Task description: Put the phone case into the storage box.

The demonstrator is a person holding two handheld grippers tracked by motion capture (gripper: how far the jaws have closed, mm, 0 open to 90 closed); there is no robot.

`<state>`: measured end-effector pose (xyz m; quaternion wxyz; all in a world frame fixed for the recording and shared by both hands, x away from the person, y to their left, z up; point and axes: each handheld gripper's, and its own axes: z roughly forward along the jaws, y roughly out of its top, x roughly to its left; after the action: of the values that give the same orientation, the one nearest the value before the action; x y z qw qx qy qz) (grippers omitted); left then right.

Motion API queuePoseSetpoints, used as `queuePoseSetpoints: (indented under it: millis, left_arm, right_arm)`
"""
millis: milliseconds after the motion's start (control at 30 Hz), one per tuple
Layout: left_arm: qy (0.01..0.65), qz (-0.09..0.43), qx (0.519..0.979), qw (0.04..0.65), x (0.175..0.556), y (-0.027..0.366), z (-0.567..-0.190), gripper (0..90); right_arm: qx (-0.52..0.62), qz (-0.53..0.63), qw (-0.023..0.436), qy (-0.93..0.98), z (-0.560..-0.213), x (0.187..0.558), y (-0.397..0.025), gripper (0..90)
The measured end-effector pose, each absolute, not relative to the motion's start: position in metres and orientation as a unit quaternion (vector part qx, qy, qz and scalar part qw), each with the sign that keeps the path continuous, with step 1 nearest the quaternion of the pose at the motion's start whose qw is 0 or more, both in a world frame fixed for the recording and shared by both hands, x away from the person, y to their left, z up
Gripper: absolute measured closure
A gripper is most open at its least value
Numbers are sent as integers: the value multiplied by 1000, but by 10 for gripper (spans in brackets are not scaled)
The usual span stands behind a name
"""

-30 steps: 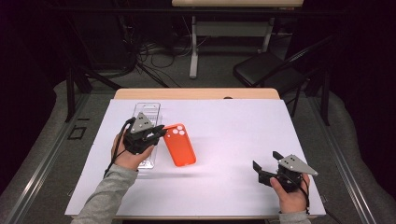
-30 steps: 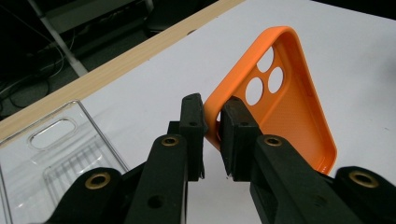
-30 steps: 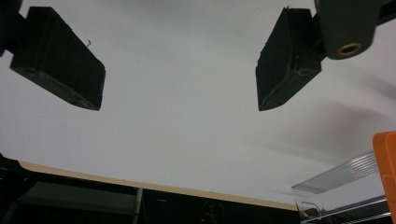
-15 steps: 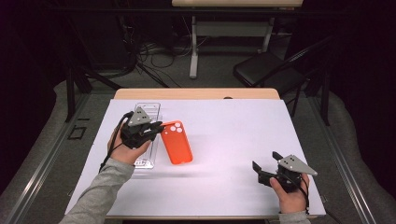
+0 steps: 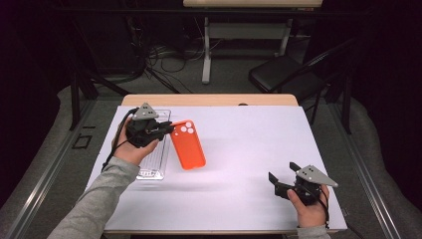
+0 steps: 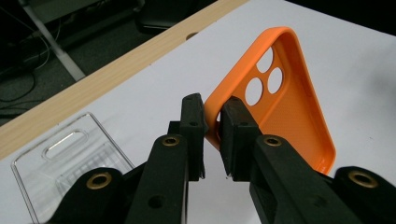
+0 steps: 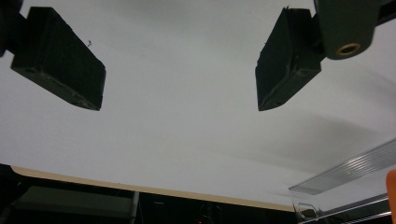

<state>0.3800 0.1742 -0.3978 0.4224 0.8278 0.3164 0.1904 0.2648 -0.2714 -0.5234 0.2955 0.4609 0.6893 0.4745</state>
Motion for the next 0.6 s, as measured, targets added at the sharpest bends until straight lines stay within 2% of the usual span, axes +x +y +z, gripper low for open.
queuePoseSetpoints:
  millis: [600]
  left_arm:
    - [283, 237, 825, 429, 400, 186, -388, 805]
  right_arm:
    - [459, 475, 298, 689, -524, 265, -272, 159]
